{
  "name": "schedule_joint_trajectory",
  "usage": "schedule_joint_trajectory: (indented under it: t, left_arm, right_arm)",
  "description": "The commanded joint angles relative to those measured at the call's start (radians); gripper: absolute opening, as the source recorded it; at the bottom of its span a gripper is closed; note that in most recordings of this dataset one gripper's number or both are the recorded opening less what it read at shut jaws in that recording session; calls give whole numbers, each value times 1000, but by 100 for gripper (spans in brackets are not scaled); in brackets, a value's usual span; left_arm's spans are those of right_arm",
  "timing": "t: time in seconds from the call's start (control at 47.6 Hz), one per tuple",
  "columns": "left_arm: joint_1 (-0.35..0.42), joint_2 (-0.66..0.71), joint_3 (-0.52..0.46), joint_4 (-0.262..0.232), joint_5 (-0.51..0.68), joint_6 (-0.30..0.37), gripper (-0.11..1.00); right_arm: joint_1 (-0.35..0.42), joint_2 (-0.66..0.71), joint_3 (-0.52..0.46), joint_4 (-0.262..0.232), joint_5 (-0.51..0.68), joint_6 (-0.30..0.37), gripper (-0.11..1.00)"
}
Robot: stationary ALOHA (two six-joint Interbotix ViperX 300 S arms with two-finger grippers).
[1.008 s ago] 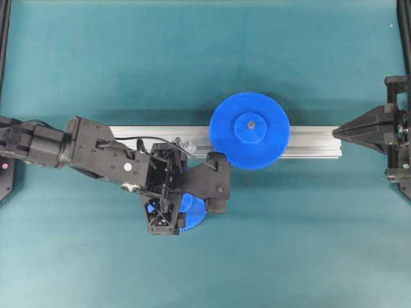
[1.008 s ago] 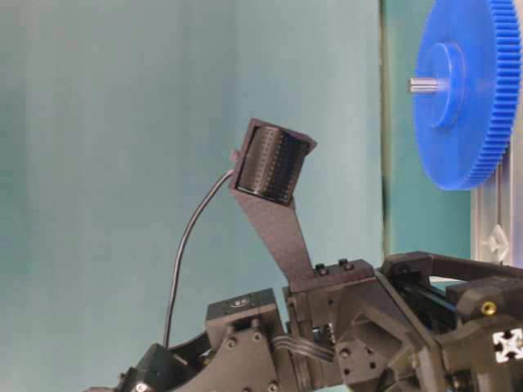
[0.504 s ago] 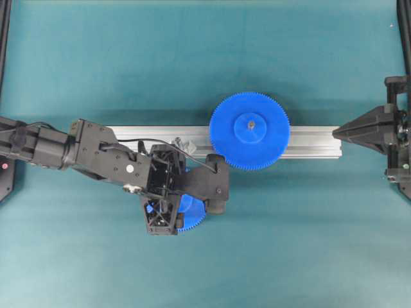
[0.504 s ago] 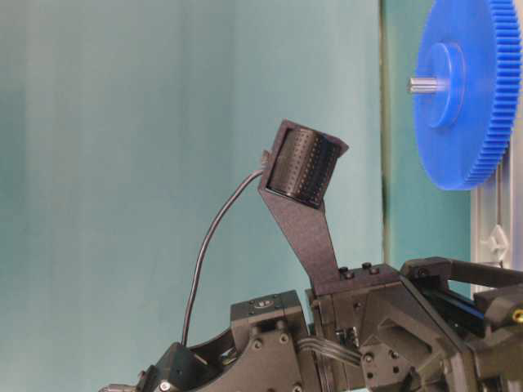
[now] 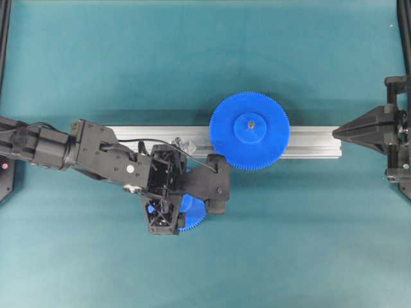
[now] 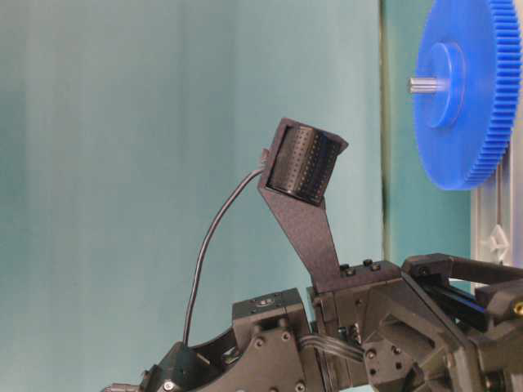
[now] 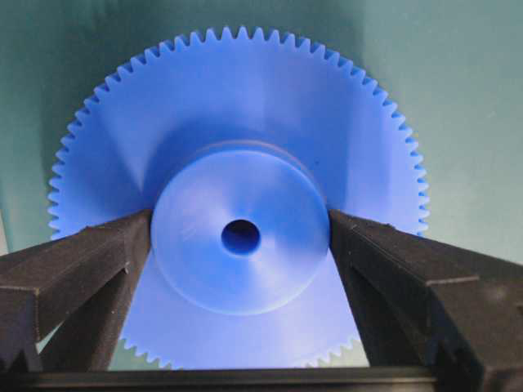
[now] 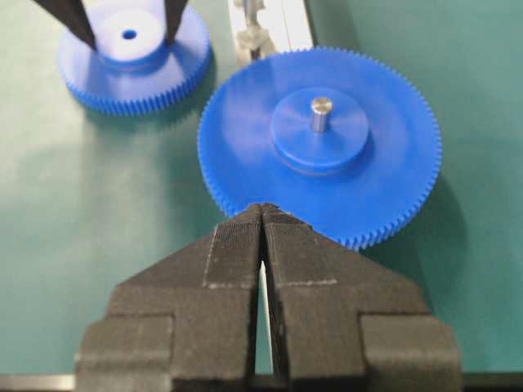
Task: Insert the small gear onto the shaft.
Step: 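Close the left gripper on the hub of the blue gear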
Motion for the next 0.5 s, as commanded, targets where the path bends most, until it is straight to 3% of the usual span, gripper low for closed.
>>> schedule_joint_trajectory:
  t: [0.0,0.294,0.483]
  left_arm:
    - [-5,-11,-9,2,-9,-3,94]
    - [-5,-11,-6,2,-9,-5,94]
    - [-5,-11,0,2,-9,-54,94]
  right_arm:
    - [0,5,-15,0,-9,8,5]
    - [0,5,-15,2,-9,8,5]
    - [0,5,-14,2,-9,8,5]
